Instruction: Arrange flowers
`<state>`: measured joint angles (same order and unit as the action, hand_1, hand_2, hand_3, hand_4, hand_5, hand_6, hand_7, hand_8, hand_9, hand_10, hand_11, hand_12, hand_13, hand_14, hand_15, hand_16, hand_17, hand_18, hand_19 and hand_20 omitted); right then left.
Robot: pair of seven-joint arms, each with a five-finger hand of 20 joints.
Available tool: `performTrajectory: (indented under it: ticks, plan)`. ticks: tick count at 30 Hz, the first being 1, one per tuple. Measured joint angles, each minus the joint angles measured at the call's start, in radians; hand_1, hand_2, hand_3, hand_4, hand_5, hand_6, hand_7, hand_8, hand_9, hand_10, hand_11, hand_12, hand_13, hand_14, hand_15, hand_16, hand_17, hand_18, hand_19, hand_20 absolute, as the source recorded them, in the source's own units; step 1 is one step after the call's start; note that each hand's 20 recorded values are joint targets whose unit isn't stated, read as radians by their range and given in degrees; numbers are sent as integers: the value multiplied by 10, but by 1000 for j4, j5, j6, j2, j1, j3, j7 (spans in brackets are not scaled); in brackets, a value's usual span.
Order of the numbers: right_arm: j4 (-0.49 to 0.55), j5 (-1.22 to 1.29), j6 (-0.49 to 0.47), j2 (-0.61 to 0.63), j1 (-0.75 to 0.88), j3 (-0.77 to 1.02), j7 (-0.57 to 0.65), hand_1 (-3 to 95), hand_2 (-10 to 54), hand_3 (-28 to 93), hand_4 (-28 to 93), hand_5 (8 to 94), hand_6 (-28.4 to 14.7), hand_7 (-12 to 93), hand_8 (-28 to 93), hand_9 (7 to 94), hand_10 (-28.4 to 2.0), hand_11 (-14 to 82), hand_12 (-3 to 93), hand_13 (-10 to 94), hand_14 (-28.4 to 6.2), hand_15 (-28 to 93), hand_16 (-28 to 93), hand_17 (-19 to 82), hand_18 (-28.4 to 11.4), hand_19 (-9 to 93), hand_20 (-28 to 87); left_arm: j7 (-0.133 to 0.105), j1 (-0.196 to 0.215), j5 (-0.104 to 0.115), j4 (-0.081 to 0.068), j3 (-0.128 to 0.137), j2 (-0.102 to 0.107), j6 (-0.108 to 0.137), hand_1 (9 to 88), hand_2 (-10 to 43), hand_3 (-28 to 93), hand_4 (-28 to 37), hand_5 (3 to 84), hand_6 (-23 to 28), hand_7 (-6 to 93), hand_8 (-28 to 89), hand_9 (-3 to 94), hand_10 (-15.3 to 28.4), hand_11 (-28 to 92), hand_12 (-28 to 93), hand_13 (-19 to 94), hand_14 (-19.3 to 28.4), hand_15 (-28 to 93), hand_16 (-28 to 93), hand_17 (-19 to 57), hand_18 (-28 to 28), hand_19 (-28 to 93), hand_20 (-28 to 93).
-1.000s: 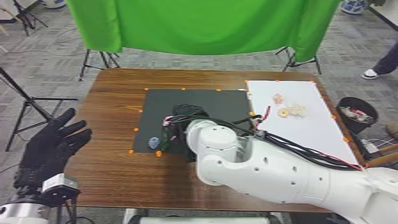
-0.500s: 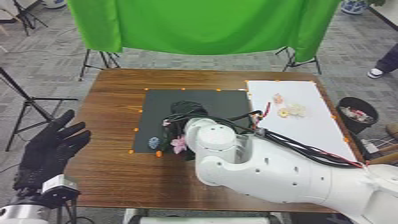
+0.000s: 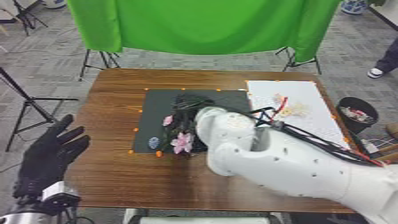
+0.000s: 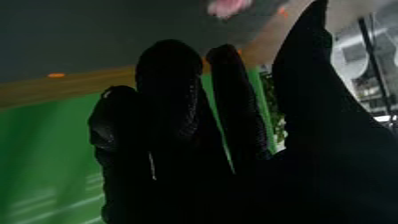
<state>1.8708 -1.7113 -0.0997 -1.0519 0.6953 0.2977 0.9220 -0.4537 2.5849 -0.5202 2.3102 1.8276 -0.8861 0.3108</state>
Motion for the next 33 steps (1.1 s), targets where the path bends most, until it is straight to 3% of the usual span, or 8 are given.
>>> performTrajectory:
  ticks: [9, 16, 22, 33]
  plan:
    - [-7, 67, 5, 195, -63, 51, -33, 368, -32, 775, -215, 504, -43, 134, -93, 568, -196, 159, 149, 674, -108, 742, 114, 470, -167, 932, 267, -28, 6, 20, 0, -22, 27, 19, 303, 65, 638, -192, 367, 98, 84, -69, 330, 206, 274, 118, 220, 280, 575, -122, -63, 284, 560, -6]
    - [-66, 143, 12, 327, -81, 63, -31, 367, -31, 779, -218, 494, -38, 140, -96, 562, -194, 156, 149, 673, -107, 744, 110, 468, -166, 932, 265, -50, 3, 42, 0, -40, 72, 31, 302, 65, 638, -192, 367, 98, 84, -70, 330, 206, 274, 118, 220, 280, 575, -121, -64, 284, 560, -5]
    - [-113, 174, 35, 409, -82, 78, -14, 365, -31, 785, -222, 489, -37, 142, -98, 560, -193, 152, 148, 673, -106, 744, 108, 468, -165, 932, 267, -62, -5, 54, -1, -55, 94, 40, 302, 65, 638, -193, 366, 98, 84, -70, 330, 206, 275, 118, 220, 280, 575, -122, -64, 284, 560, -5]
    - [-174, 201, 47, 467, -87, 83, 16, 365, -24, 786, -226, 530, -28, 158, -102, 593, -184, 161, 148, 694, -99, 748, 106, 481, -169, 932, 292, -64, -19, 58, -1, -62, 101, 40, 302, 66, 638, -193, 366, 98, 85, -70, 329, 206, 276, 118, 220, 279, 576, -122, -64, 284, 560, -4]
